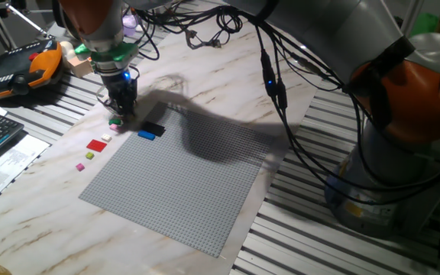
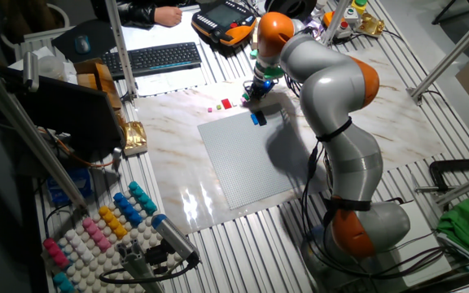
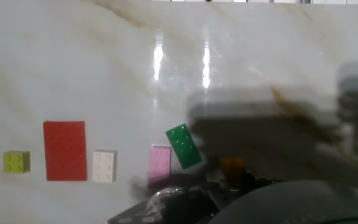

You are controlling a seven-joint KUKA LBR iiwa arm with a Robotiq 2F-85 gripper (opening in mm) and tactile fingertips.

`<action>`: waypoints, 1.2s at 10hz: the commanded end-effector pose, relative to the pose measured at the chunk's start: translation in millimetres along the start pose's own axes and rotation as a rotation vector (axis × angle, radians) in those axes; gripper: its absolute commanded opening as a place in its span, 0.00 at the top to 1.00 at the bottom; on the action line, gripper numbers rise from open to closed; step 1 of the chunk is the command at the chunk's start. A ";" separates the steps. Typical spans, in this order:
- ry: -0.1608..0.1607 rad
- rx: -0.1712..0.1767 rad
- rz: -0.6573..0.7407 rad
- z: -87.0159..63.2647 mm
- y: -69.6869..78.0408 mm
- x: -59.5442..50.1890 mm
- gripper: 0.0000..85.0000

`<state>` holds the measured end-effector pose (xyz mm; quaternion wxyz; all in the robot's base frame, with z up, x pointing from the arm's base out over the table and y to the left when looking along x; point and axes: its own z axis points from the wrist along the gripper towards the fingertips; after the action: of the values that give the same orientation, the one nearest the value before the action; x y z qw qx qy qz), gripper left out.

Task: Build with small Lego blocks

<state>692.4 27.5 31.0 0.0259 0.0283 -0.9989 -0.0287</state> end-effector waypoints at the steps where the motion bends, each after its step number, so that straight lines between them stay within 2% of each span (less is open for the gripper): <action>1: 0.008 0.004 0.015 -6.0 -0.3 4.1 0.83; 3: 0.043 0.014 0.065 -26.2 0.4 21.8 0.87; 5: 0.053 0.032 0.082 -35.9 0.8 42.1 0.89; 7: 0.045 0.044 0.104 -33.3 4.2 58.9 0.89; 9: 0.055 0.048 0.132 -32.3 8.6 70.5 0.91; 12: 0.049 0.062 0.150 -22.6 16.7 84.5 0.91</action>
<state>607.9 38.4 58.3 0.0516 -0.0450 -0.9976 0.0048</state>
